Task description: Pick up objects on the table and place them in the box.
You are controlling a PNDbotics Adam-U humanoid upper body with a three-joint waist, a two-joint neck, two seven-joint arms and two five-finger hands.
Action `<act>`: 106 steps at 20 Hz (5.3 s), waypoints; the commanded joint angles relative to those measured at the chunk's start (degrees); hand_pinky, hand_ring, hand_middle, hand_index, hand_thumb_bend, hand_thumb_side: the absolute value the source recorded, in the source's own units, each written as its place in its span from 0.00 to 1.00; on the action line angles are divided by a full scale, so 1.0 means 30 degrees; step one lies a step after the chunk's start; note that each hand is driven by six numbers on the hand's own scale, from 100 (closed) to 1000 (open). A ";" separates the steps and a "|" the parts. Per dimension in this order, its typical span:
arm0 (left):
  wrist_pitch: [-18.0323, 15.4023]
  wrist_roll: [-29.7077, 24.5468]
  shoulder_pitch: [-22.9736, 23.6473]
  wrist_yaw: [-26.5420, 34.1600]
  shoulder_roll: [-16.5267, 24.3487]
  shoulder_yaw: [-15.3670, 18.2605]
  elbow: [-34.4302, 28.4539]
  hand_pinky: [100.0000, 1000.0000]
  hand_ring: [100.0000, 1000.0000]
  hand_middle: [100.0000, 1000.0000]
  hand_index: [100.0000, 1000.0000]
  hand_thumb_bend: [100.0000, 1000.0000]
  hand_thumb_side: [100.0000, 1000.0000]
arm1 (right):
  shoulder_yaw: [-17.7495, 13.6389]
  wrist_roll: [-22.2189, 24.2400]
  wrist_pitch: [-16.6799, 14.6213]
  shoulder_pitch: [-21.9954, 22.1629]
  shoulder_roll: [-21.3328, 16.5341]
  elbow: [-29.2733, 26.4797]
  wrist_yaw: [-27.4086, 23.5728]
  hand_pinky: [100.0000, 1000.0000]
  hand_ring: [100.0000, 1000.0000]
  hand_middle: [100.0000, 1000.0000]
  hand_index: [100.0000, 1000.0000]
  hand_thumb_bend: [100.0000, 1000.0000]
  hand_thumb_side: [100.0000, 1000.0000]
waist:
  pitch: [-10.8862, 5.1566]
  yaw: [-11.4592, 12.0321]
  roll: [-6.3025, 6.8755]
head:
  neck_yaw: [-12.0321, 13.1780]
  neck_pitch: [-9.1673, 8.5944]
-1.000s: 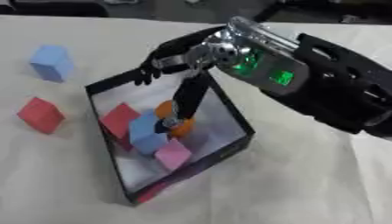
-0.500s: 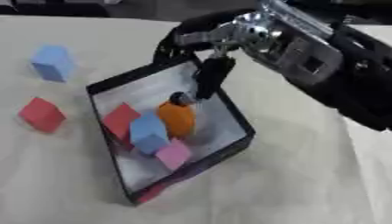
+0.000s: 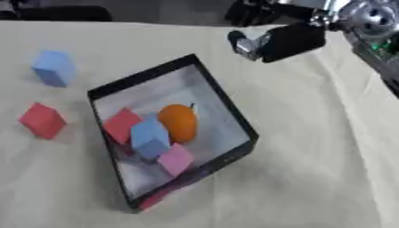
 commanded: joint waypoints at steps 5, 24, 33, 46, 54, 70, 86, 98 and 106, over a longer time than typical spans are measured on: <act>-0.0282 -0.0597 -0.0702 -0.0093 0.2848 -0.0305 -0.0740 0.90 0.82 0.82 0.87 0.47 0.70 | -0.3552 -0.2043 -0.0687 0.2527 0.1879 -0.1116 0.0946 0.86 0.77 0.73 0.82 0.00 0.36 | -0.0323 -0.0254 0.0314 | -0.0178 0.0210; -0.3368 -1.5645 -0.4079 -0.7360 1.2549 -0.3541 0.0788 0.86 0.88 0.86 0.92 0.60 0.49 | -0.8863 -1.8357 -0.5914 0.8045 -0.0498 0.0705 -1.0825 0.86 0.76 0.72 0.80 0.00 0.49 | -0.0041 0.0699 0.0566 | -0.0716 0.0075; -0.4844 -1.9709 -0.5957 -0.9745 1.2190 -0.5300 0.3508 0.84 0.86 0.81 0.84 0.62 0.11 | -0.8731 -1.8554 -0.5831 0.7892 -0.0401 0.0763 -1.1134 0.86 0.75 0.72 0.80 0.00 0.48 | -0.0138 0.0461 0.0748 | -0.0224 0.0019; -0.8432 -1.8072 -0.7957 -1.2807 1.0336 -0.7405 0.8138 0.83 0.85 0.79 0.83 0.68 0.04 | -0.8679 -1.8539 -0.5711 0.7848 -0.0102 0.0858 -1.1214 0.86 0.75 0.71 0.79 0.00 0.47 | -0.0065 0.0290 0.0610 | 0.0380 -0.0317; -0.9545 -1.8091 -0.9291 -1.1923 0.9063 -0.8305 0.9818 0.84 0.84 0.79 0.82 0.68 0.10 | -0.8618 -1.8547 -0.5644 0.7773 0.0115 0.0983 -1.1296 0.86 0.75 0.71 0.79 0.00 0.48 | 0.0015 0.0165 0.0586 | 0.0432 -0.0539; -0.9741 -1.9647 -1.0361 -1.1043 0.7651 -0.9088 1.1466 0.83 0.82 0.77 0.80 0.75 0.20 | -0.8601 -1.8604 -0.5668 0.7576 0.0350 0.0989 -1.1464 0.86 0.74 0.71 0.79 0.00 0.48 | 0.0153 -0.0046 0.0488 | 0.0350 -0.0490; -1.2357 -1.7034 -1.1024 -1.6760 0.5884 -0.9465 1.3703 0.81 0.83 0.79 0.81 0.77 0.08 | -0.8796 -1.9109 -0.5818 0.7387 0.0688 0.1335 -1.1664 0.85 0.74 0.70 0.78 0.00 0.50 | 0.0328 -0.0279 0.0360 | 0.0648 -0.0752; -1.2647 -1.6067 -1.1149 -1.8027 0.5047 -0.9075 1.5473 0.77 0.79 0.71 0.75 0.34 0.00 | -0.8787 -1.9205 -0.5785 0.7427 0.0736 0.1581 -1.1773 0.85 0.73 0.70 0.78 0.00 0.51 | 0.0527 -0.0374 0.0322 | 0.0838 -0.0813; -1.1459 -1.6156 -1.0727 -1.4717 0.6217 -0.8951 1.2239 0.70 0.69 0.60 0.62 0.00 0.00 | -0.8751 -1.9140 -0.5764 0.7359 0.0622 0.1592 -1.1760 0.85 0.73 0.70 0.78 0.00 0.51 | 0.0461 -0.0373 0.0312 | 0.0796 -0.0672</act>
